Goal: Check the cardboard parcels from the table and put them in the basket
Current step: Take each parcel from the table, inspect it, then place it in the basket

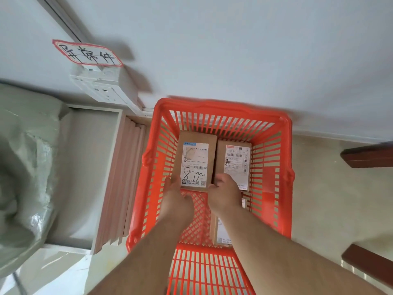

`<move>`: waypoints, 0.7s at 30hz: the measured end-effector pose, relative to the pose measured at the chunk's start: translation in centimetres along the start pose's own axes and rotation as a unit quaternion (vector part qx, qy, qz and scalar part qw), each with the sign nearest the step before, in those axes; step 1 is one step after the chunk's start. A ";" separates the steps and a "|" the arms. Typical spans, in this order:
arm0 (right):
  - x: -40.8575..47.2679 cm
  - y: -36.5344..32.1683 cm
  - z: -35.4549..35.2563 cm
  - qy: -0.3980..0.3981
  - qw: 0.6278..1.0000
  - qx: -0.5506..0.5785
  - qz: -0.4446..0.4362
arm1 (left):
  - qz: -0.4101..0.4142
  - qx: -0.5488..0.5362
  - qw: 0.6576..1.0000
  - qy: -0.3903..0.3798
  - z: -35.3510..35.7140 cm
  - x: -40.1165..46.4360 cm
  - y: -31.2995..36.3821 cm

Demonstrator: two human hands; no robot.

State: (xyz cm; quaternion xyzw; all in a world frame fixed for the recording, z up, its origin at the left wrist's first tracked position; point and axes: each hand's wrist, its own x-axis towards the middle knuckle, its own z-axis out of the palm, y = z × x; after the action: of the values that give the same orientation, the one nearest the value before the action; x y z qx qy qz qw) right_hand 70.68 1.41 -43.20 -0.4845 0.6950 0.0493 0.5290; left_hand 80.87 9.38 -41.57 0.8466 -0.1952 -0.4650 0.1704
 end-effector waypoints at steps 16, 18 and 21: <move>-22.4 -10.3 -15.6 -0.095 0.989 0.111 0.038 | -0.057 -0.161 0.985 -0.024 -11.2 -20.0 12.7; -26.7 -13.2 -19.5 -0.097 0.989 0.110 0.013 | -0.032 -0.160 0.986 -0.011 -13.9 -24.0 17.0; -32.9 -16.6 -24.7 -0.098 0.988 0.118 -0.022 | -0.001 -0.164 0.986 0.001 -17.5 -29.9 22.4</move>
State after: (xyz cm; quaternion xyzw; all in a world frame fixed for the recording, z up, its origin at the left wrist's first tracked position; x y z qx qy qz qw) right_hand 64.82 -1.24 0.66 -0.4266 0.6300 0.0027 0.6489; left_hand 77.28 6.52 -0.54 0.8079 -0.1155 -0.4899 0.3066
